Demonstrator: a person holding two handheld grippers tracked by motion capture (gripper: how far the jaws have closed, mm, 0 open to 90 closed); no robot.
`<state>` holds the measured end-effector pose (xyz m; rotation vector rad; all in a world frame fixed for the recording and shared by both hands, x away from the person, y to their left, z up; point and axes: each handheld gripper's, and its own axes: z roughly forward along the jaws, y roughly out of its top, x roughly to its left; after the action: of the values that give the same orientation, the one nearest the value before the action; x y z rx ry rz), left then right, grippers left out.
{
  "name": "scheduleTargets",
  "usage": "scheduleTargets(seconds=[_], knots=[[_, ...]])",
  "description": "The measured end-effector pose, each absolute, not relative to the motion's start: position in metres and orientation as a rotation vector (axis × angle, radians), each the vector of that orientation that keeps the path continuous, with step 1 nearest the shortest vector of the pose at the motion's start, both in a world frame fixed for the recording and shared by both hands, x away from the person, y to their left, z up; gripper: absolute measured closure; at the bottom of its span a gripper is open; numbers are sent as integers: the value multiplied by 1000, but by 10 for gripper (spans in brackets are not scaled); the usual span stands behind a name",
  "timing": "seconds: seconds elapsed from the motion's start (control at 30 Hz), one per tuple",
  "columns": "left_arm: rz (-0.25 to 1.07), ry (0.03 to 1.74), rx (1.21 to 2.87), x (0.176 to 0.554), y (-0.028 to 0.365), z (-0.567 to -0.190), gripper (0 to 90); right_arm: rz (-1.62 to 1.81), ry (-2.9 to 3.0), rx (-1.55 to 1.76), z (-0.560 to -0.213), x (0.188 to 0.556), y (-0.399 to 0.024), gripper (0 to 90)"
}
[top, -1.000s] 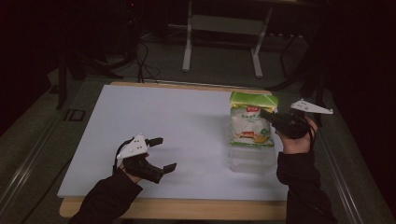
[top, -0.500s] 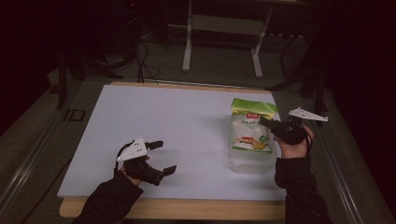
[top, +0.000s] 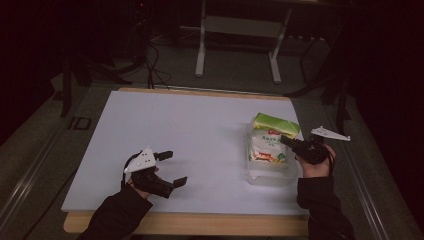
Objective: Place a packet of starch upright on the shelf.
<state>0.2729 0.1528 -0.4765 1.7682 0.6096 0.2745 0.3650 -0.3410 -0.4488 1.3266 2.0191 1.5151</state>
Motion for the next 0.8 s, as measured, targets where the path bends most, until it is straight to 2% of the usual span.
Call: scheduleTargets(seconds=[0.23,0.3,0.37,0.67,0.8], knots=[[283,612,1771,272,154,-475,0,1470,2042,1337,-448,366,-344,814],[286,608,1768,272,155,-475,0,1437,2047,1321,-445,364,-342,708],[289,613,1762,271,157,-474,0,1422,2045,1316,-442,360,-341,645],[295,615,1771,269,160,-475,0,1421,2023,1213,-426,341,-342,164],[293,608,1787,267,159,-477,0,1447,1999,1173,-419,332,-338,138]])
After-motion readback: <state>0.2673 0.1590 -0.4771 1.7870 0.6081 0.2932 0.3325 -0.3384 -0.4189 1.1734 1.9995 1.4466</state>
